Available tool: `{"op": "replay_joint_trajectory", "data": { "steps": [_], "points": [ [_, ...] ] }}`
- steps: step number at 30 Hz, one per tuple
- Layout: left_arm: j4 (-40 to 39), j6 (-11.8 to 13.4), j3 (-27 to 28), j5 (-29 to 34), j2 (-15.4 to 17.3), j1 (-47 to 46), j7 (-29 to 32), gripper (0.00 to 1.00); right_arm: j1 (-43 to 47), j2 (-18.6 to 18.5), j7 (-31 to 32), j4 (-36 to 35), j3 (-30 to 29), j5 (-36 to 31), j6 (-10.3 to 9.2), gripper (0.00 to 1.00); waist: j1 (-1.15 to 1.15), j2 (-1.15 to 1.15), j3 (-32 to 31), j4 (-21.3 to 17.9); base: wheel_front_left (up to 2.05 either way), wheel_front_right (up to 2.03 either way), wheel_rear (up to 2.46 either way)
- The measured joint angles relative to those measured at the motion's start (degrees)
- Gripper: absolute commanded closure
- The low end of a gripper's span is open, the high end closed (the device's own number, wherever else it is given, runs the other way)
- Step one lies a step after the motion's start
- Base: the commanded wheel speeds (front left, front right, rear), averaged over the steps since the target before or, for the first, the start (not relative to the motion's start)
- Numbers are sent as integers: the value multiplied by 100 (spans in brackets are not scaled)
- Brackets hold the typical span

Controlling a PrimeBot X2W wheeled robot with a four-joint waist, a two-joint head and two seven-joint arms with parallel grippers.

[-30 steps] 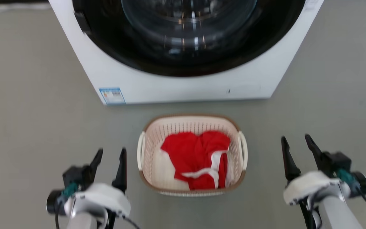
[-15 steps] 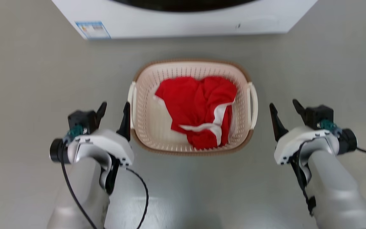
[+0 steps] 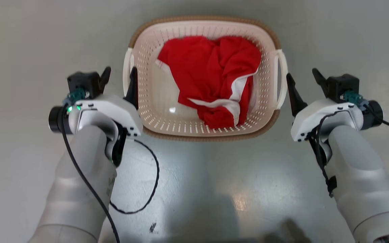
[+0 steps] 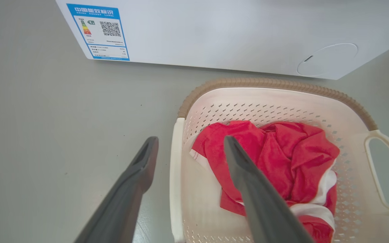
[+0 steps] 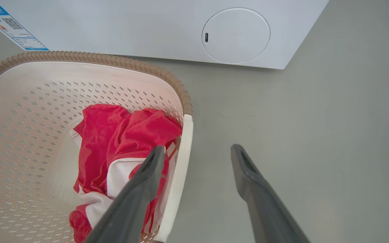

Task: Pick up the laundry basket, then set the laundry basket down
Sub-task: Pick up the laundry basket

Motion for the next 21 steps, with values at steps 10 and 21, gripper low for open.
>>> {"op": "replay_joint_trajectory", "data": {
  "steps": [10, 21],
  "points": [
    [152, 33, -101, -54, -5, -367, 0, 0, -263, -10, 0, 31, 113, 34, 0, 0, 0, 0, 470, 57, 0, 0, 0],
    [249, 101, -168, -115, -9, -664, 0, 0, -478, -21, 0, 13, 265, 97, 0, 0, 0, 0, 881, 42, 0, 0, 0]
  ]
}}
